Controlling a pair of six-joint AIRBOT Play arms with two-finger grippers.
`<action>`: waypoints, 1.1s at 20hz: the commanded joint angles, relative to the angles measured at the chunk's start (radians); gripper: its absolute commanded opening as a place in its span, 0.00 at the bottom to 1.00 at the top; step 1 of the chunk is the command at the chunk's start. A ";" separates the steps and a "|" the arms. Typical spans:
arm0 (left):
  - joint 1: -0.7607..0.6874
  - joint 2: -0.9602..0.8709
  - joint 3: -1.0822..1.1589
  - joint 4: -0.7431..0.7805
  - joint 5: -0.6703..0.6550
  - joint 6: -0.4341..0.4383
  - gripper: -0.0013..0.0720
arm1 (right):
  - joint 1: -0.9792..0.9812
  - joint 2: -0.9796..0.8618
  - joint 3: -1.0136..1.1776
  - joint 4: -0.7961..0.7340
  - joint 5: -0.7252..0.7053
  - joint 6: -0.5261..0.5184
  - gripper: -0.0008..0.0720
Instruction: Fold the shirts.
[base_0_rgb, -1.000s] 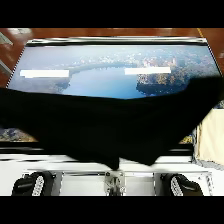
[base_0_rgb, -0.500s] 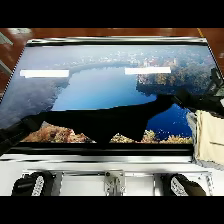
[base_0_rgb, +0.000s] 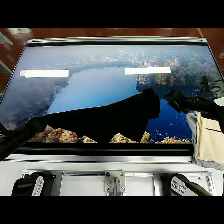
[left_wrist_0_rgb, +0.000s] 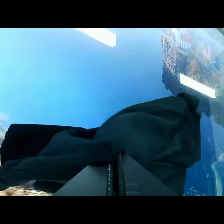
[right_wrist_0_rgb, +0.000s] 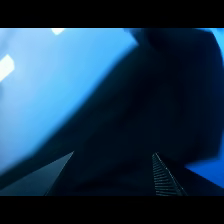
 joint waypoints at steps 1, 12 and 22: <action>0.000 -0.001 -0.003 -0.003 0.003 0.003 0.07 | -0.036 -0.002 -0.031 -0.345 0.339 0.031 0.82; 0.000 -0.001 -0.003 -0.003 0.003 0.003 0.07 | 0.360 -0.179 -0.299 -0.057 0.021 0.070 0.82; 0.000 0.000 0.005 -0.003 0.090 0.003 0.07 | 0.397 -0.234 -0.248 0.192 -0.029 -0.057 0.10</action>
